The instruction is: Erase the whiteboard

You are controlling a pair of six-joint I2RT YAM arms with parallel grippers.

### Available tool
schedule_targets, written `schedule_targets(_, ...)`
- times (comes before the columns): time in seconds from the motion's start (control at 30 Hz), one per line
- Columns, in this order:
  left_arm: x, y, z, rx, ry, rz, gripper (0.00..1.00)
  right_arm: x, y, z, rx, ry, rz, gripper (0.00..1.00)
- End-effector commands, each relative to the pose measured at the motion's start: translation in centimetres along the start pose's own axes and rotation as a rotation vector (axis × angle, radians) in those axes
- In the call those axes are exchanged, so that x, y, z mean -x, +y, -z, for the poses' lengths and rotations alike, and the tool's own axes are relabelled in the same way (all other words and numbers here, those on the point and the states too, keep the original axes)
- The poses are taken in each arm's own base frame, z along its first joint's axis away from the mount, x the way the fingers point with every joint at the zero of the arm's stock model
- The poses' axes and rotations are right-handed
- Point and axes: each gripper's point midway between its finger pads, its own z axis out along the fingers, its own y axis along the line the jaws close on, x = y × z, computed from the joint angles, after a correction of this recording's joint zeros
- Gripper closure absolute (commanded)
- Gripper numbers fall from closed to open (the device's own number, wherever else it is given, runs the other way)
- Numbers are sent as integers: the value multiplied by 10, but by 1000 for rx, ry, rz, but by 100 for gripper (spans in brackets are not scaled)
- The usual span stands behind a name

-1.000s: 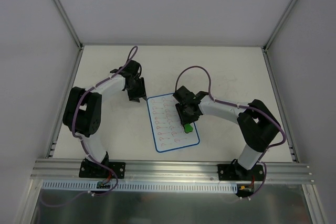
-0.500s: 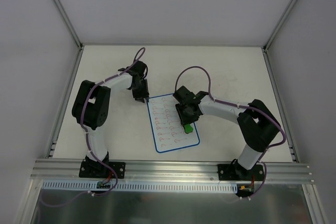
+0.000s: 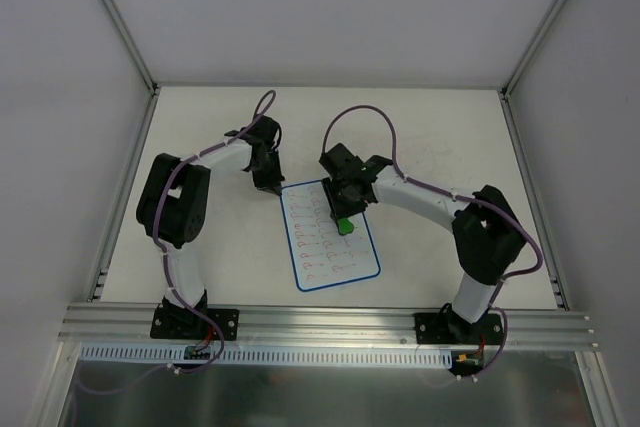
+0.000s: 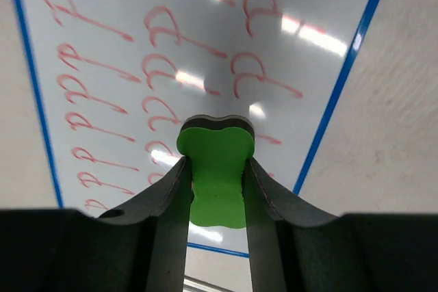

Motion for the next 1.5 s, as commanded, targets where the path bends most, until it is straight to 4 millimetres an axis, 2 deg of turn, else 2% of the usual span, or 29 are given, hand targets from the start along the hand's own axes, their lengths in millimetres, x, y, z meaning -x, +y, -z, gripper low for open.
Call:
schedule_targets(0.0,-21,17,-9,61,47,10,100,47,23,7,26,-88,-17,89)
schedule_targets(0.03,-21,16,-8,58,47,19,100,56,26,6,22,-105,-28,90)
schedule_targets(0.07,-24,17,-8,59,54,26,100,73,37,11,41,-141,-47,90)
schedule_targets(0.1,-26,17,-8,57,56,31,100,79,43,11,47,-151,-52,90)
schedule_targets(0.13,-27,15,-7,47,58,37,100,83,46,2,35,-145,-61,90)
schedule_targets(0.2,-30,16,-7,45,66,44,100,101,59,4,43,-186,-96,91)
schedule_targets(0.27,-32,16,-8,41,69,50,100,107,61,-5,22,-192,-133,92)
schedule_targets(0.3,-34,16,-8,40,71,52,100,115,64,-4,25,-210,-177,94)
schedule_targets(0.43,-37,13,-8,19,81,62,100,124,65,-13,0,-225,-267,95)
schedule_targets(0.77,-36,8,-6,-3,77,68,100,131,71,-40,-30,-222,-382,96)
schedule_targets(1.07,-37,9,-5,-6,77,68,100,143,85,-54,-16,-228,-362,97)
schedule_targets(1.33,-38,10,-5,-5,78,70,100,137,87,-73,-31,-199,-380,98)
schedule_targets(1.47,-37,11,-4,-6,74,75,100,122,75,-84,-94,-157,-392,100)
